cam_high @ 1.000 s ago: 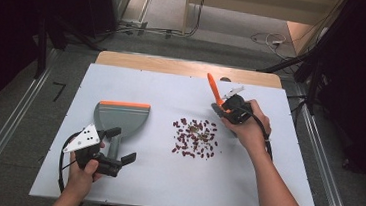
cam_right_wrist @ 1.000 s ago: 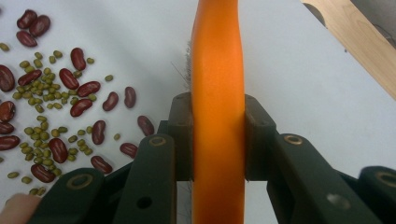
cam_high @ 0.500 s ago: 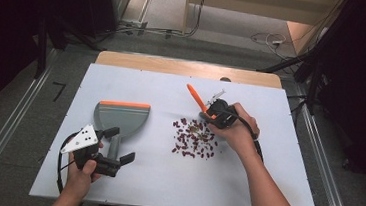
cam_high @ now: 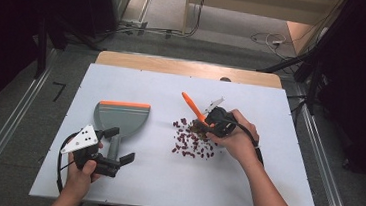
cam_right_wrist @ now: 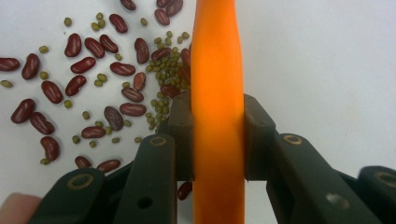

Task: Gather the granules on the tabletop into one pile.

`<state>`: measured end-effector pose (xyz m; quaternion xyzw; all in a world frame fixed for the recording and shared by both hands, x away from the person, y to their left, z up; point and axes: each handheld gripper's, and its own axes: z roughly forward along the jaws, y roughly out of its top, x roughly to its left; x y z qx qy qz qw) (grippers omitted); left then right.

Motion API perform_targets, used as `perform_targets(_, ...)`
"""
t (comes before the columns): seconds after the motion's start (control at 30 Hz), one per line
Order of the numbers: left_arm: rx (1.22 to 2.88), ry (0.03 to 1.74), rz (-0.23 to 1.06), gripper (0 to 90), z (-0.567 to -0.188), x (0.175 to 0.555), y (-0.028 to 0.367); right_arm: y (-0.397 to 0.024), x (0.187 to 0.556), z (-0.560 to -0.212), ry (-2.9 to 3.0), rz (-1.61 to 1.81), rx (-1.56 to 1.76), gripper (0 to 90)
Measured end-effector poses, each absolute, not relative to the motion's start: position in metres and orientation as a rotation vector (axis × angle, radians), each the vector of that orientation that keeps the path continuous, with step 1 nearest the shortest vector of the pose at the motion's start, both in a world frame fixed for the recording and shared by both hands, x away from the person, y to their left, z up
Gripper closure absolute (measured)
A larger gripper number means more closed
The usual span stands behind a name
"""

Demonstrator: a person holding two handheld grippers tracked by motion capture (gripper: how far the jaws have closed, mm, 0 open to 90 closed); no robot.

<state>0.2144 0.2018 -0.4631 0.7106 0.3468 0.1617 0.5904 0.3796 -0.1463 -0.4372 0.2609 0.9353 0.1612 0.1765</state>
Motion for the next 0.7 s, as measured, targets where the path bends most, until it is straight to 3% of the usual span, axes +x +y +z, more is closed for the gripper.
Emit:
perform_targets(0.33, 1.646, 0.811, 0.381, 0.0, -0.463, 0.215, 0.204, -0.153, 0.396, -0.425, 2.590, 0.519, 0.754, 69.1)
perform_targets(0.7, 1.643, 0.813, 0.379, 0.0, -0.464, 0.214, 0.206, -0.119, 0.422, -0.431, 2.584, 0.422, 0.634, 69.1)
